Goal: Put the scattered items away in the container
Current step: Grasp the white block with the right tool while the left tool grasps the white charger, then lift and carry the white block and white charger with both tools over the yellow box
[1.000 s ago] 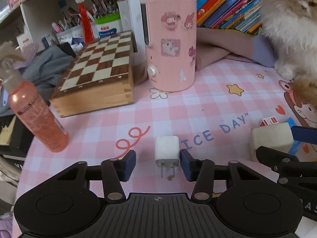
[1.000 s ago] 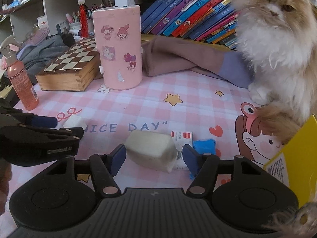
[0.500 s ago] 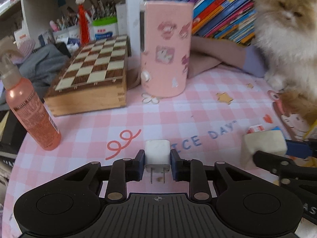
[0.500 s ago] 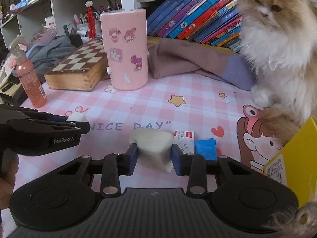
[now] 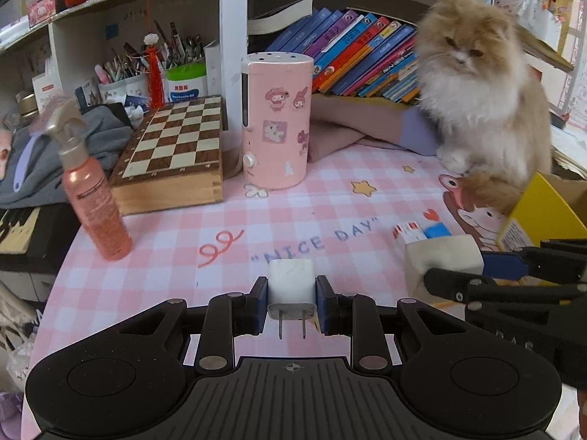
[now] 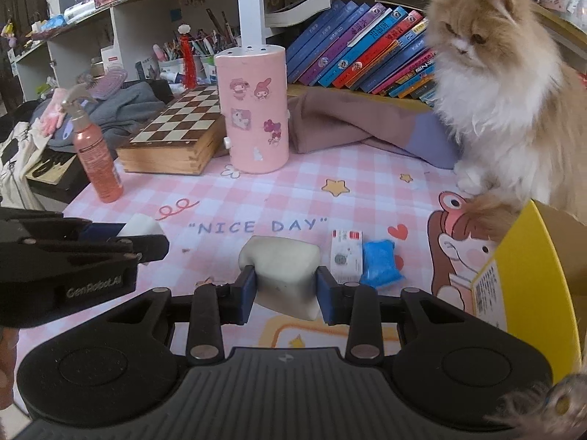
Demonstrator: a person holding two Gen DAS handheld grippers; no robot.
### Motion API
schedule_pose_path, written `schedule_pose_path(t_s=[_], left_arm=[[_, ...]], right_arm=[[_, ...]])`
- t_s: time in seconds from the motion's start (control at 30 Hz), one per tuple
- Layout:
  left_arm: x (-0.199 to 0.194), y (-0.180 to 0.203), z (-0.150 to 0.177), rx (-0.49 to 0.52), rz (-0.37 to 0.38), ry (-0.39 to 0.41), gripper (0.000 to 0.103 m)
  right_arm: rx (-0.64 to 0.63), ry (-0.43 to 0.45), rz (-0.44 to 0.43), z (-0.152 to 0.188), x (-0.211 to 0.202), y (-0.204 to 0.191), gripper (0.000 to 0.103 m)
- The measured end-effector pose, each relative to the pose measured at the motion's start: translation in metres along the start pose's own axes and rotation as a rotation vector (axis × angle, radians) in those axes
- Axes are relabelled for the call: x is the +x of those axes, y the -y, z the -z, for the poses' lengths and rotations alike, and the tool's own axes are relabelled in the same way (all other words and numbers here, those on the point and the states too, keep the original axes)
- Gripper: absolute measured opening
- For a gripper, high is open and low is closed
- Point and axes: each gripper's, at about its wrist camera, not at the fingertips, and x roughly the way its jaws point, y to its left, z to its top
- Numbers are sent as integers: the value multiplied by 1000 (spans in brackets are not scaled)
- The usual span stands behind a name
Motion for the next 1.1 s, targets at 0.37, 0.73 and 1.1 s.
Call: schedule_pose_path(t_s=[0.37,0.73,1.1], left_arm=[[-69,-3,45,-42,30,13,25],[-123,5,84,-39,57,34,25],[-162,11,117,9,87,37,25]], right_arm=[[9,5,-14,35,-63,-11,32],[17,12,-29,68,-104,-40,31],[61,9,-9,112,-147,-58,30]])
